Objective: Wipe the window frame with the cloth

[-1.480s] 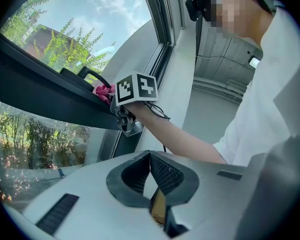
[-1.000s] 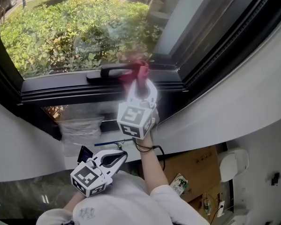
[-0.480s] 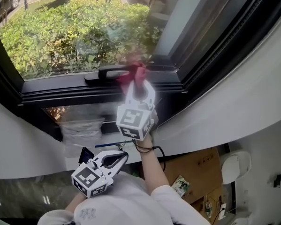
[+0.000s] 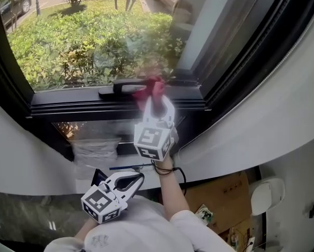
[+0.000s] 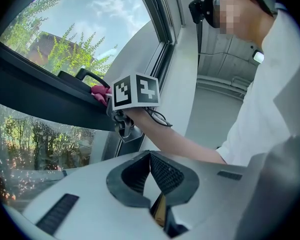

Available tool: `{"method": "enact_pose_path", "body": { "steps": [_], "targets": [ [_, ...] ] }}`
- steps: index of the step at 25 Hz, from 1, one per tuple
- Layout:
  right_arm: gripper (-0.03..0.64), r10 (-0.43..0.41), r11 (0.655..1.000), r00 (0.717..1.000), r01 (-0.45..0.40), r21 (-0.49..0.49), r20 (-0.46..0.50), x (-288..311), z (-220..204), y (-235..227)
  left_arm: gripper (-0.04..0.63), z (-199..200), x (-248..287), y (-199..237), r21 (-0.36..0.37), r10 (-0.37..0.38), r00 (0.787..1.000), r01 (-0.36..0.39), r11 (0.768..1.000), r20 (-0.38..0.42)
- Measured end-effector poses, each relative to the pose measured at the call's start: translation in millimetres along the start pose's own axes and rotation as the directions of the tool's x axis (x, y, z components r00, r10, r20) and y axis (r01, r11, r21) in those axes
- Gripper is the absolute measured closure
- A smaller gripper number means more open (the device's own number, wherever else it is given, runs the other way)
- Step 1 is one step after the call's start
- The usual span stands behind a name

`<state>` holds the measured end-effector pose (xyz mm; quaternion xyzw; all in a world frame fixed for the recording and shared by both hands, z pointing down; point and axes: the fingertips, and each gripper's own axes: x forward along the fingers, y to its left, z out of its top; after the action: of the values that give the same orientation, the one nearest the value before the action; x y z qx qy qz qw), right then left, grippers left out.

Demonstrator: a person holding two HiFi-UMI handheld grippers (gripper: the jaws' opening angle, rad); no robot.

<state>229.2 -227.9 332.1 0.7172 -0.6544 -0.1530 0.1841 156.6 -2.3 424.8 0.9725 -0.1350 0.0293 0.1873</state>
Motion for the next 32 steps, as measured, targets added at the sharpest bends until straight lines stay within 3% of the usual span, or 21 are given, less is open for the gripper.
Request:
{"method": "enact_pose_path", "body": {
  "steps": [10,18,23,29,32],
  "targets": [
    [0.563,0.139,0.989,0.986,-0.143,0.045,0.094,-3,0,-4,0.586,7,2,-1,0.017,0.041,0.999,-0.041,0.999,0.025],
    [0.554,0.201,0.979,0.972,-0.194,-0.062,0.125,-9,1,-9,0.586,11,5,-1,0.019,0.046,0.998,-0.046,0.999,0.031],
    [0.554,0.148,0.985,0.978,-0.133,-0.112,0.148,-19,0,-29,0.585,13,8,4,0.014,0.052,0.998,-0.052,0.999,0.038],
    [0.554,0.009,1.0,0.995,-0.007,-0.026,0.103,-31,-26,-89,0.586,10,10,4,0.0,0.037,0.999,-0.037,0.999,0.022],
    [0.554,-0.087,0.996,0.994,0.089,-0.028,0.063,-34,-47,-124,0.586,9,9,3,-0.005,0.026,1.0,-0.026,1.0,0.013]
  ]
}}
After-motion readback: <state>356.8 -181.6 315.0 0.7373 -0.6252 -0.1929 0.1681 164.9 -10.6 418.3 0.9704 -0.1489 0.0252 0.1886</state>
